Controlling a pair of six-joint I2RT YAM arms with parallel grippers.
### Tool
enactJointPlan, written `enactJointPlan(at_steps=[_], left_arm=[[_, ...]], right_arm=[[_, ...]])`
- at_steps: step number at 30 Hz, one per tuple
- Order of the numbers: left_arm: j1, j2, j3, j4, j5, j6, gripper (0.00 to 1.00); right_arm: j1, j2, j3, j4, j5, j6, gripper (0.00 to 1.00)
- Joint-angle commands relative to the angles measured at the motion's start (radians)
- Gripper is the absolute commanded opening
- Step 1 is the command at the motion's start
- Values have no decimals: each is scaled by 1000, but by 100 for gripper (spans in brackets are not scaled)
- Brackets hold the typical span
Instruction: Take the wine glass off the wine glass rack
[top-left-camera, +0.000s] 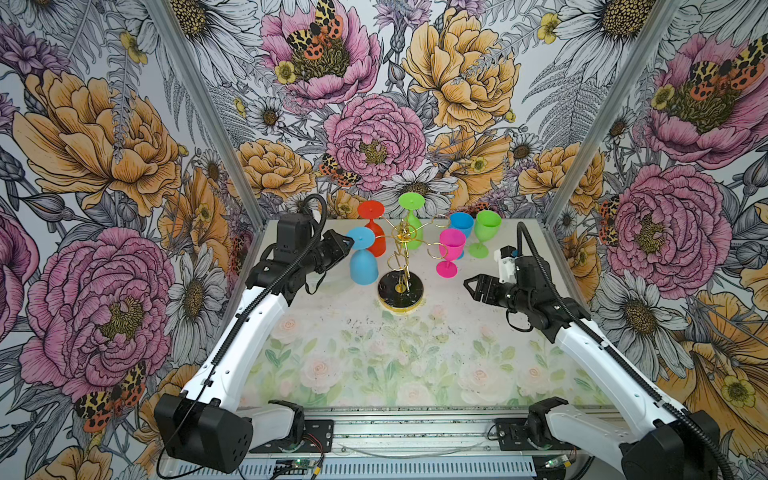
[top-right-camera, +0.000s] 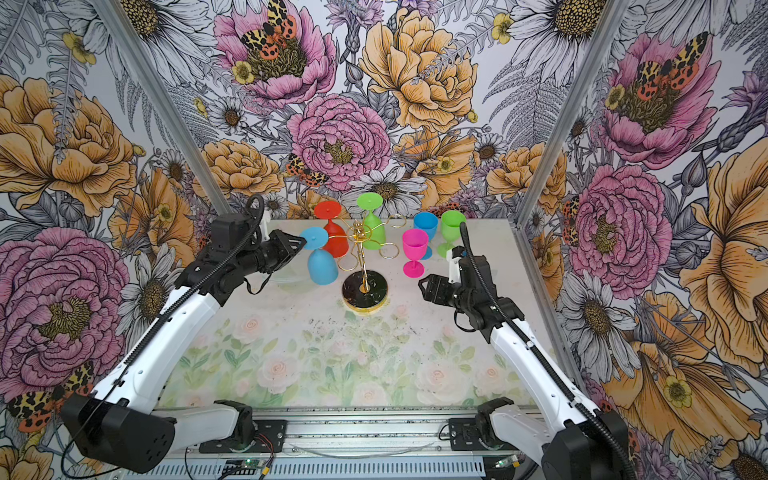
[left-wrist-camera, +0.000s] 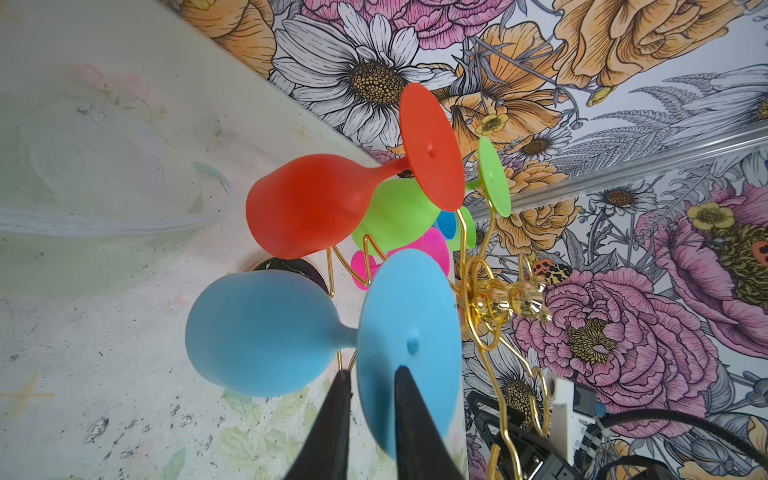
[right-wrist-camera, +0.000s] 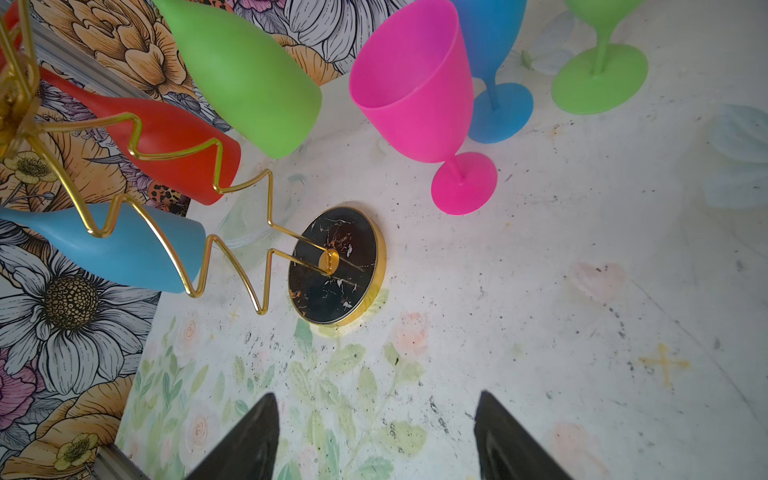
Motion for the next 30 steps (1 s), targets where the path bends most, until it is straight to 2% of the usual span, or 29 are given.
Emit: enactJointPlan(at_steps=[1,13,18,21,25,30], left_arm=[[13,-21,-17,46,33,-13,18],[16,-22,-34,70,45,-30,17],[16,-16,-38,79,57,-38,25],[16,-13,-38,82,61,-41,25],[16,-9,-38,87,65,-46,23],[18,-5,-36,92,75,-57,16]], right_arm=[[-2,-30,-11,38,16,13,75],[-2,-56,-29,40,20,21,75],[-2,-62,-32,39,20,22,75],[-2,-63,-32,39,23,24,75],[-2,-65,-32,39,26,24,75],[-2,-67,-34,39,29,24,75]])
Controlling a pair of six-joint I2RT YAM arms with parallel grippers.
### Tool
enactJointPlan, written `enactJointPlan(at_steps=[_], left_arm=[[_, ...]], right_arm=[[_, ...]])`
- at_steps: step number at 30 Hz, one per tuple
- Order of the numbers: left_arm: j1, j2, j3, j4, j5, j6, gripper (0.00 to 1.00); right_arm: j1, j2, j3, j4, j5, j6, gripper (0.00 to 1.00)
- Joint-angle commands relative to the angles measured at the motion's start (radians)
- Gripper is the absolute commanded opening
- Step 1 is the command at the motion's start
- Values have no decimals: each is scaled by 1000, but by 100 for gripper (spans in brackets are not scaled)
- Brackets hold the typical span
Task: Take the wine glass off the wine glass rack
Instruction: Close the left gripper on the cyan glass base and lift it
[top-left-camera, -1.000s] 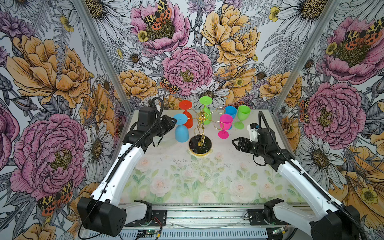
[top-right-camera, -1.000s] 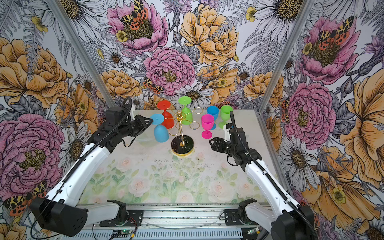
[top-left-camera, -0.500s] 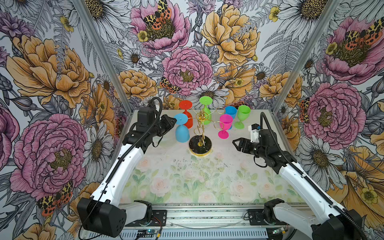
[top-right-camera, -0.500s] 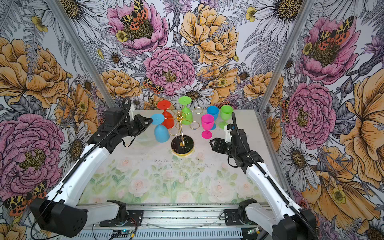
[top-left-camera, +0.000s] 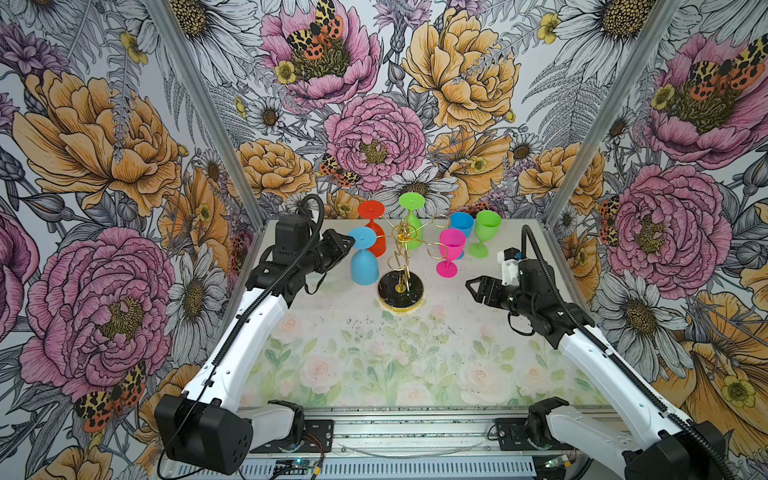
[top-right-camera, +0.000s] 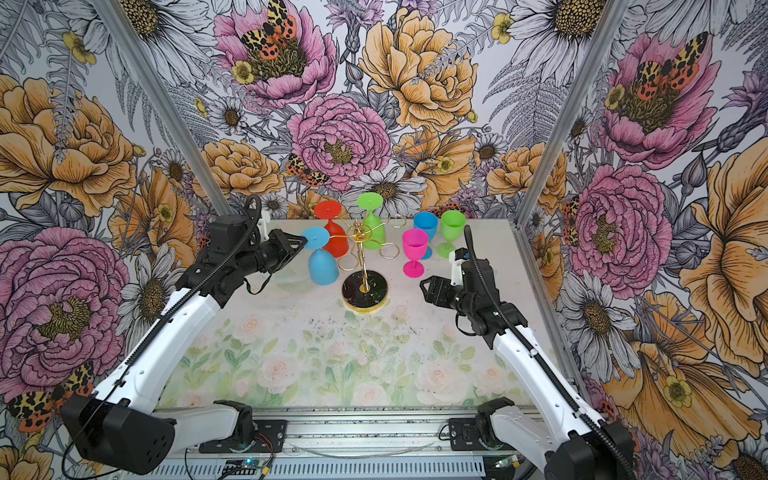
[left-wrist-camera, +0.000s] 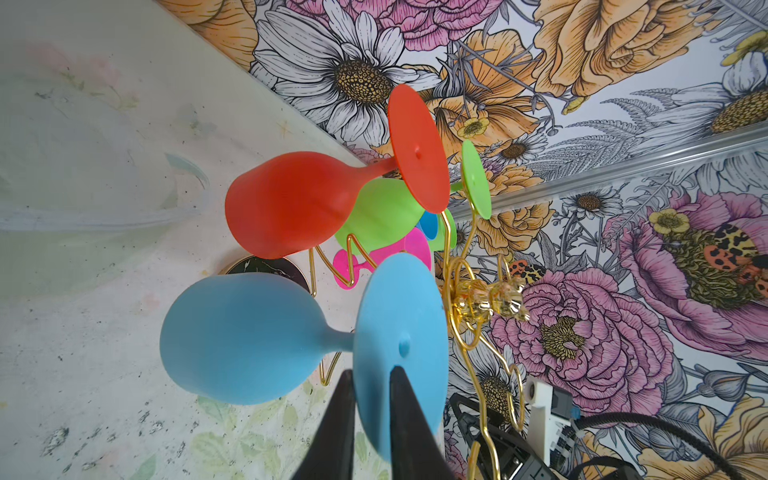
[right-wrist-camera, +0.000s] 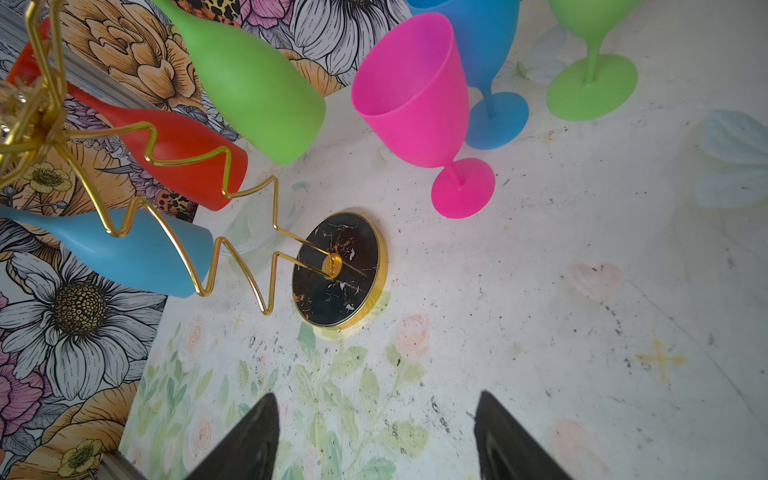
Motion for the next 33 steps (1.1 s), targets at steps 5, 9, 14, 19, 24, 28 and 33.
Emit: enactJointPlan(at_steps=[5,9,14,19,24,28,33], left_arm=[[12,-5,-4,37,31,-19,9],[16,-7,-6,37,38,-25,4],[16,-9,-4,40,45,-36,3],[16,-10,-2,55,63,-54,2],[17,-11,-3,86,106,-97,0],[16,-17,-4,96,108,-128,0],[16,-27,-3,110,111,-175,0]], right_arm=[[-1,-22,-6,27,21,12,75],[-3,-24,-8,27,23,14,75],[-3,-24,-10,28,23,17,75],[-2,-24,-10,29,23,14,75],[-2,-20,-10,32,22,13,75],[-3,-16,-11,35,20,13,75],[-2,-15,-16,37,17,15,75]])
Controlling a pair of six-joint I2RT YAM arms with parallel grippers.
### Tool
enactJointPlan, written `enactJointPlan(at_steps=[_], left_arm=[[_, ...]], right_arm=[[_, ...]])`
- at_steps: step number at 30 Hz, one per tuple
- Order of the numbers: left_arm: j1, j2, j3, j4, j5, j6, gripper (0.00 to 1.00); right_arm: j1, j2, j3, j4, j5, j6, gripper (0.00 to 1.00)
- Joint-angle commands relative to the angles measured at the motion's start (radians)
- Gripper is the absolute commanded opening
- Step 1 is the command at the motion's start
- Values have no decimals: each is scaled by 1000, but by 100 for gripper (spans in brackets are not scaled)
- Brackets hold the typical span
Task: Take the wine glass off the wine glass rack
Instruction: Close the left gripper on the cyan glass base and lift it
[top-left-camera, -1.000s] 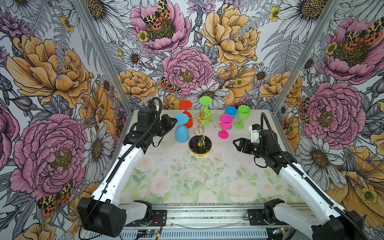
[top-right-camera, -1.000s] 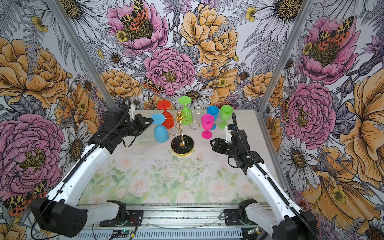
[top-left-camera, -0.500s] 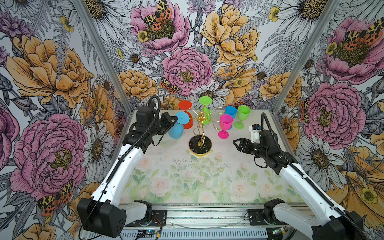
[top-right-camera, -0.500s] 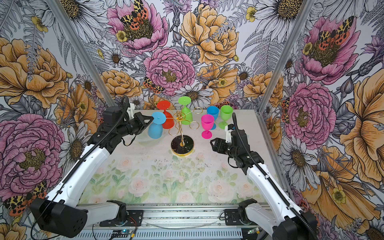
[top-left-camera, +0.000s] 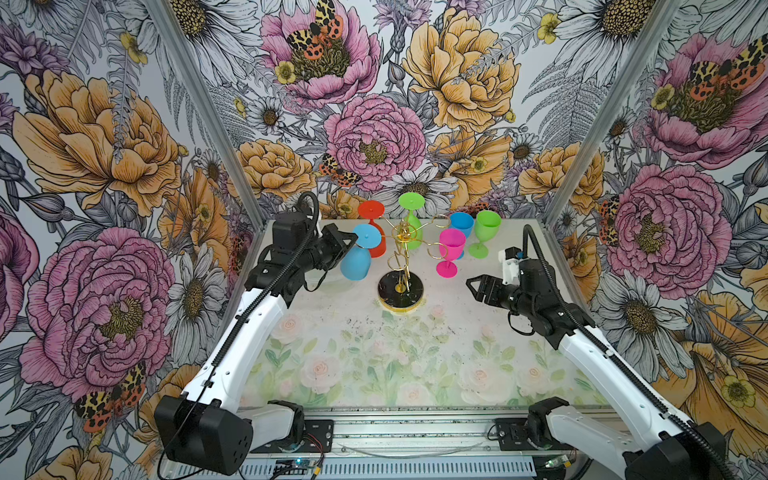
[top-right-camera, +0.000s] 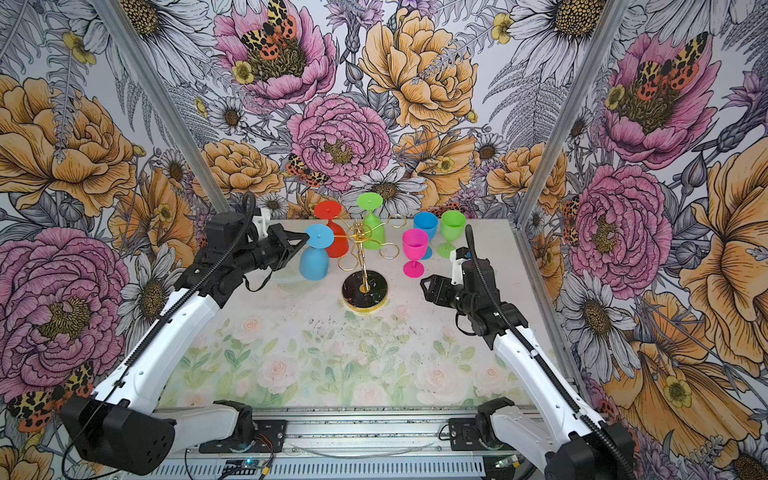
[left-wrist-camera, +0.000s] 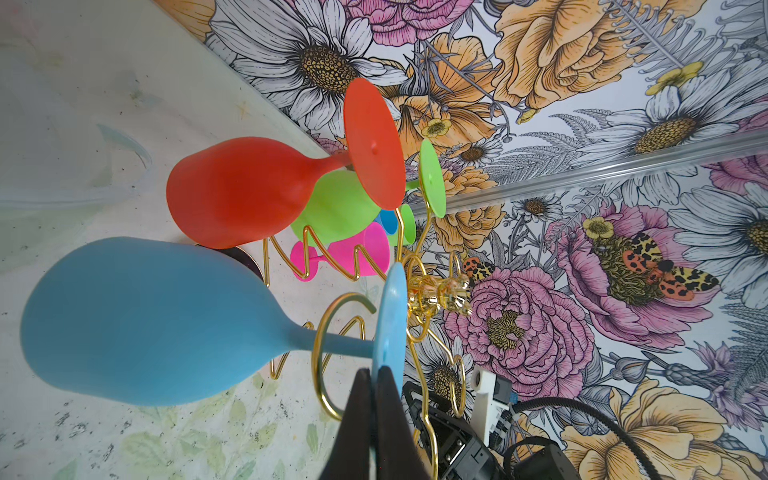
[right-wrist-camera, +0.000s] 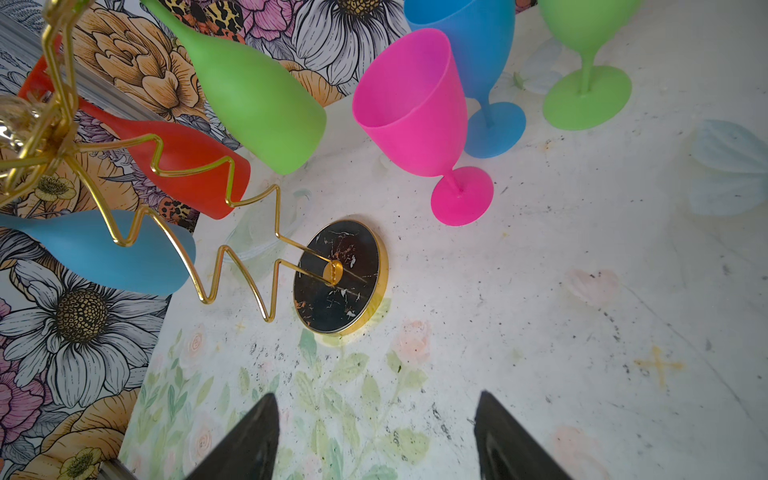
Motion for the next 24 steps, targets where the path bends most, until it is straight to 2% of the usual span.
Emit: enactJointPlan(at_steps=[1,8,24], left_arm=[[10,-25,-2,42,27,-55,0],[5,-19,9,43,42,-141,0],[-23,40,58,43,74,-144,0]], right_arm=[[-2,-9,-15,23,8,8,75],[-3,-7,-16,29,2,11,75],[-2,-17,-33,36,-1,13,75]])
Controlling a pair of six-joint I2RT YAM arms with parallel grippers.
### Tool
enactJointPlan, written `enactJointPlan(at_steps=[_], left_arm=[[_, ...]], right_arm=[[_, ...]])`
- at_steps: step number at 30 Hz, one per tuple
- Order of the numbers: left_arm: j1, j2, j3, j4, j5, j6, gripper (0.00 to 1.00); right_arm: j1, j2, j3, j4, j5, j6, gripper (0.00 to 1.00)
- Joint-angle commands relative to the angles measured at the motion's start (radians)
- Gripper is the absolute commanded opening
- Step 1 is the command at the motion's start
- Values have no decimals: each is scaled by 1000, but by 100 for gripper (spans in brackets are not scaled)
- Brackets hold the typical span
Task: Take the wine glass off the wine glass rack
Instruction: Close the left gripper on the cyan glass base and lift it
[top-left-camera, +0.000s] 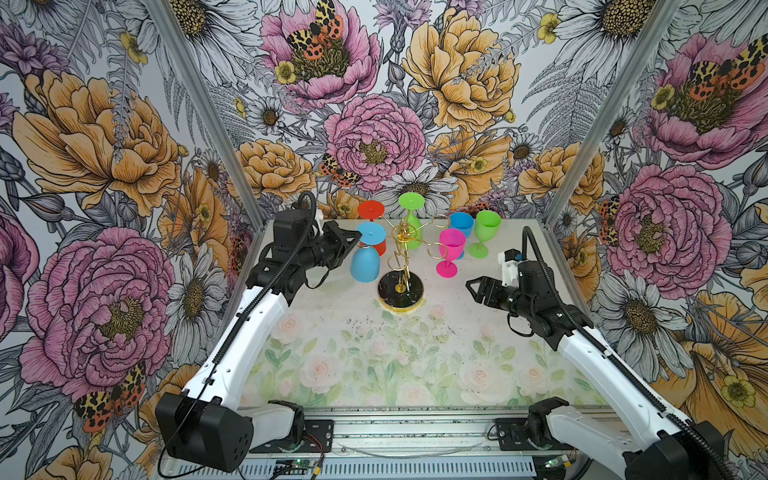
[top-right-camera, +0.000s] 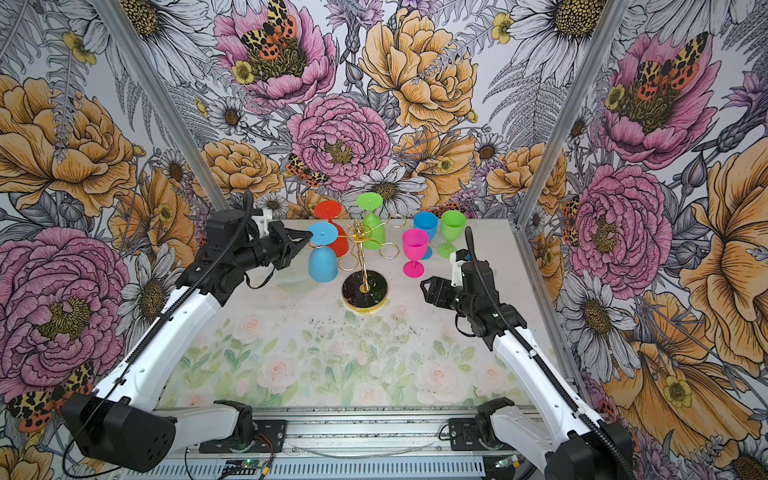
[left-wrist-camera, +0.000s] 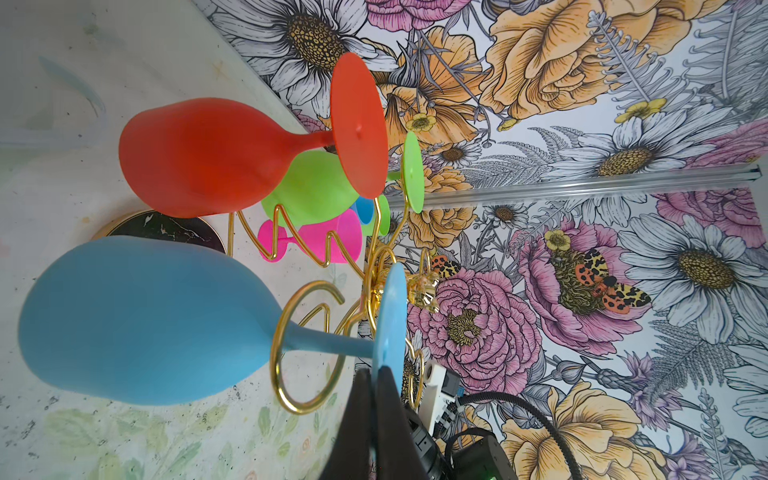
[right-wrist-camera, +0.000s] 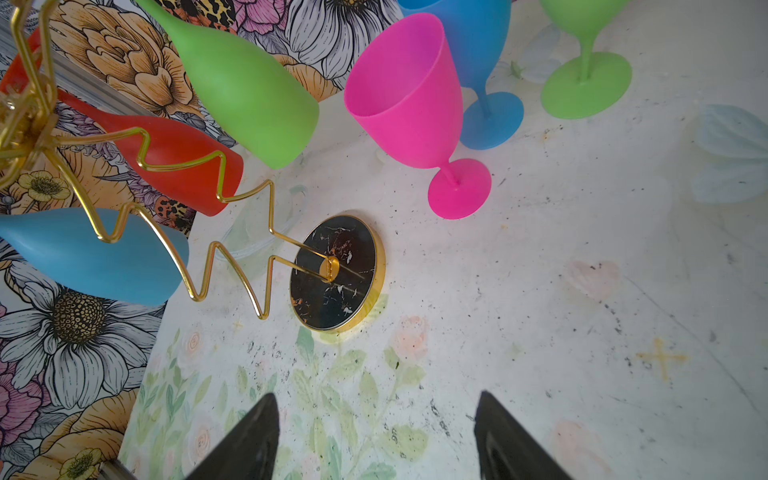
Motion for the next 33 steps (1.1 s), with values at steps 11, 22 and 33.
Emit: enactJointPlan(at_steps=[11,22,33], left_arm=[[-9,71,81,32,43,5,0],[8,92,76,67,39,-18,0],[44,69,33,112,5,-58,0]], right_arm=[[-2,-26,-25,27,1,5,75],[-2,-36,-33,31,-2,10,75],[-2,-46,-37,31,-10,16,75]])
